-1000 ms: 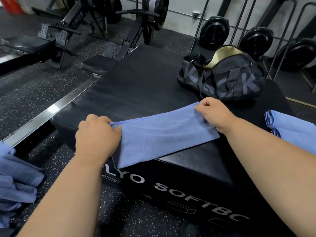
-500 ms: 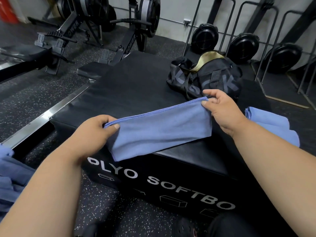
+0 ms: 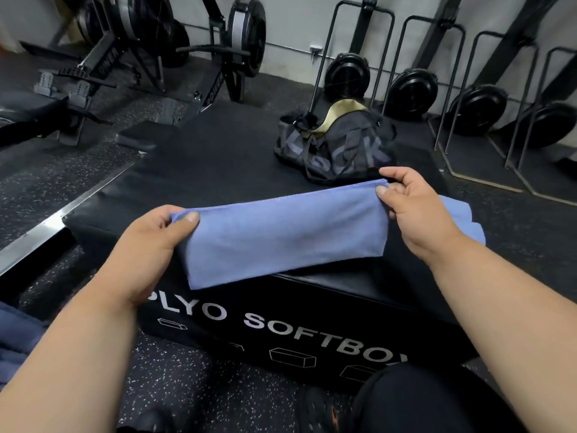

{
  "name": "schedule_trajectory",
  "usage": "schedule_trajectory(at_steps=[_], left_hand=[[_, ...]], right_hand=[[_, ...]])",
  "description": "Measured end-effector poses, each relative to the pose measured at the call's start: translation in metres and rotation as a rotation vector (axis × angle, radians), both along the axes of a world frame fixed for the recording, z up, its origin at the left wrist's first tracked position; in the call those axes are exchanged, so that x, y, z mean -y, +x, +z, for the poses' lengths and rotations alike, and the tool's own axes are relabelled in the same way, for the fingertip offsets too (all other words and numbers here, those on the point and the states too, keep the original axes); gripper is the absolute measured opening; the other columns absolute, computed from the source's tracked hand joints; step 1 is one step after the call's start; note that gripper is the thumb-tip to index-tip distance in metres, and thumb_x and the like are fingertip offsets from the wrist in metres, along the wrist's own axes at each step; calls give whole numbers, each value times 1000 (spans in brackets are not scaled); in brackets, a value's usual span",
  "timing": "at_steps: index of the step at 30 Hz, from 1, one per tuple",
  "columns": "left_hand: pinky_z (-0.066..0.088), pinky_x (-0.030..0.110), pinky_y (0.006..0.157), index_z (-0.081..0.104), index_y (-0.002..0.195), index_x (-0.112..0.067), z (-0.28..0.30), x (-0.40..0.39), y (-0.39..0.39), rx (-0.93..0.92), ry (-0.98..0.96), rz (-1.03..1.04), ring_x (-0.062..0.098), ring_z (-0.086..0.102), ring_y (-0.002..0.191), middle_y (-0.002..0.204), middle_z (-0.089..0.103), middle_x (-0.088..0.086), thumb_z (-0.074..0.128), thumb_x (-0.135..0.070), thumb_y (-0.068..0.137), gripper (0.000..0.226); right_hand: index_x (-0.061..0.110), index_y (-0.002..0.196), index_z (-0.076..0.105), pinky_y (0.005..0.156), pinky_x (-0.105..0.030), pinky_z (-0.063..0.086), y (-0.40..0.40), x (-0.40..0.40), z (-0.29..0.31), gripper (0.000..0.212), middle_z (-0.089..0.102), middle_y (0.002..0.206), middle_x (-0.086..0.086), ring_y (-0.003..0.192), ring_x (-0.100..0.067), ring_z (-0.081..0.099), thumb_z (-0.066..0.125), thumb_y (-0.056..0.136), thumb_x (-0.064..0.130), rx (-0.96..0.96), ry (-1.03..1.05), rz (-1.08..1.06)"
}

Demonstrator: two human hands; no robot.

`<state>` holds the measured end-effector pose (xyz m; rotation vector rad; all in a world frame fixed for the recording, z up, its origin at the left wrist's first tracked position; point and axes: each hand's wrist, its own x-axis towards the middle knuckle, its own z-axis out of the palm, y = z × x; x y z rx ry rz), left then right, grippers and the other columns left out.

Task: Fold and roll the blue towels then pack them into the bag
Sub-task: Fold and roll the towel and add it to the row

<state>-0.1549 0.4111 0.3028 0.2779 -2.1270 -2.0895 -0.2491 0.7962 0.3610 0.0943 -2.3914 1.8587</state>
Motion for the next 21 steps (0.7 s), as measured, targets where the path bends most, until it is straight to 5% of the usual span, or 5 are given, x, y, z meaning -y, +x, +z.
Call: schedule_trajectory(at_steps=[5, 10, 17, 19, 21], left_hand=[[46, 30, 77, 68, 105, -24, -5, -16, -12, 27, -164, 108, 9, 62, 89, 100, 74, -7, 55, -38, 107, 19], [47, 30, 71, 65, 109, -30, -2, -12, -26, 57, -209, 127, 7, 65, 86, 102, 74, -8, 50, -41, 109, 19], [48, 37, 74, 58, 117, -38, -22, 4, -57, 175, -338, 232, 17, 67, 93, 103, 71, -6, 59, -43, 101, 17], [46, 37, 81, 51, 138, -32, -30, 9, -62, 207, -471, 301, 22, 66, 104, 110, 68, -6, 61, -39, 100, 39], [44, 42, 96, 44, 151, -26, -32, 13, -65, 208, -623, 372, 30, 58, 123, 134, 60, 3, 65, -38, 98, 58]], right_hand=[[27, 120, 61, 68, -23, 38, -3, 0, -28, 26, 48, 62, 16, 64, -1, 45, 55, 106, 6, 31, 3, -62], [24, 134, 55, 62, -15, 40, -15, 6, -34, 31, 45, 59, 17, 59, 1, 44, 54, 107, 8, -4, 23, -108], [33, 140, 54, 70, -24, 42, -87, 32, -35, 37, 54, 64, 21, 62, 1, 50, 58, 106, 20, -24, 326, -43], [30, 149, 49, 68, -27, 44, -114, 51, -41, 45, 57, 76, 13, 66, -4, 53, 57, 106, 22, 32, 450, 22], [31, 157, 40, 82, -32, 52, -131, 70, -49, 55, 62, 113, 0, 94, -16, 61, 59, 105, 29, 74, 565, 89]])
